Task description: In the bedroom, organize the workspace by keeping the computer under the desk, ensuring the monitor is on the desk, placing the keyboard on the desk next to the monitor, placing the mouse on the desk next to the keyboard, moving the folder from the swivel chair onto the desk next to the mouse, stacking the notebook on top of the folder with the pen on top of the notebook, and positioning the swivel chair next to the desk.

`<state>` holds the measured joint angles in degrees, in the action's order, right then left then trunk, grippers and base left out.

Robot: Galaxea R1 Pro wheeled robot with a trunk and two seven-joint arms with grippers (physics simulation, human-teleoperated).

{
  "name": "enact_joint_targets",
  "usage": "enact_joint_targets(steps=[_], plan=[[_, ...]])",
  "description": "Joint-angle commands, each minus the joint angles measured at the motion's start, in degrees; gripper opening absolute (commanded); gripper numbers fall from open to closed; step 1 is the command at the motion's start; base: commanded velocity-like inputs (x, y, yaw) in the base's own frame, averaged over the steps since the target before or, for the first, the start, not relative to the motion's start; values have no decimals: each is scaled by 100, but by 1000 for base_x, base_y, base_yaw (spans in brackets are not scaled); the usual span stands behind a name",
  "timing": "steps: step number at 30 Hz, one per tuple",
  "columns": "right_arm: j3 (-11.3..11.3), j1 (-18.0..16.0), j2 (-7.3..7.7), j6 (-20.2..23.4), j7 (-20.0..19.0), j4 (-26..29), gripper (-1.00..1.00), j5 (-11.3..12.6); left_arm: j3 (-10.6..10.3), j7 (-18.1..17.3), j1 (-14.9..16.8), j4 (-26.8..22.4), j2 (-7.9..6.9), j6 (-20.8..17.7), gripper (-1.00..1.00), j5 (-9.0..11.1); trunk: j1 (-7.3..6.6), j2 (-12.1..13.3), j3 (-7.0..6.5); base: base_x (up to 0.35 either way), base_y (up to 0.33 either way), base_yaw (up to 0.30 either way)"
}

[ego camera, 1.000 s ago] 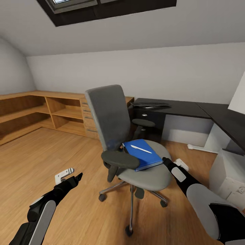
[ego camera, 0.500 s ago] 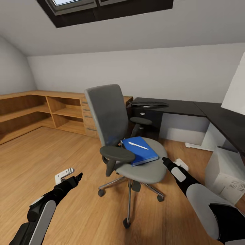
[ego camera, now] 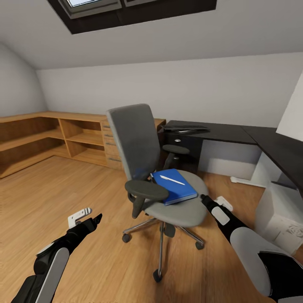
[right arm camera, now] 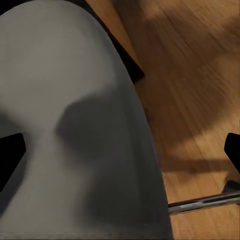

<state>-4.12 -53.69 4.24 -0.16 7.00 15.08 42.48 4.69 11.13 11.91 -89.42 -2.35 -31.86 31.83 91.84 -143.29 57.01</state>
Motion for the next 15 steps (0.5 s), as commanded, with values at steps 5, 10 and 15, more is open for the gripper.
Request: enact_joint_targets(steps=[5,10,15], plan=[[-10,-1,-2,-1,12,9,100,41,-3,47,3,-6,-2,-22,100,60,-1,-2,32,0,0,175],[-10,-1,-2,-1,12,10,100,35,-3,47,4,-6,-2,-22,100,60,-1,-2,62,0,0,194],[-10,-1,-2,-1,12,12,100,35,-3,47,4,-6,0,-22,100,60,-1,-2,92,0,0,195]])
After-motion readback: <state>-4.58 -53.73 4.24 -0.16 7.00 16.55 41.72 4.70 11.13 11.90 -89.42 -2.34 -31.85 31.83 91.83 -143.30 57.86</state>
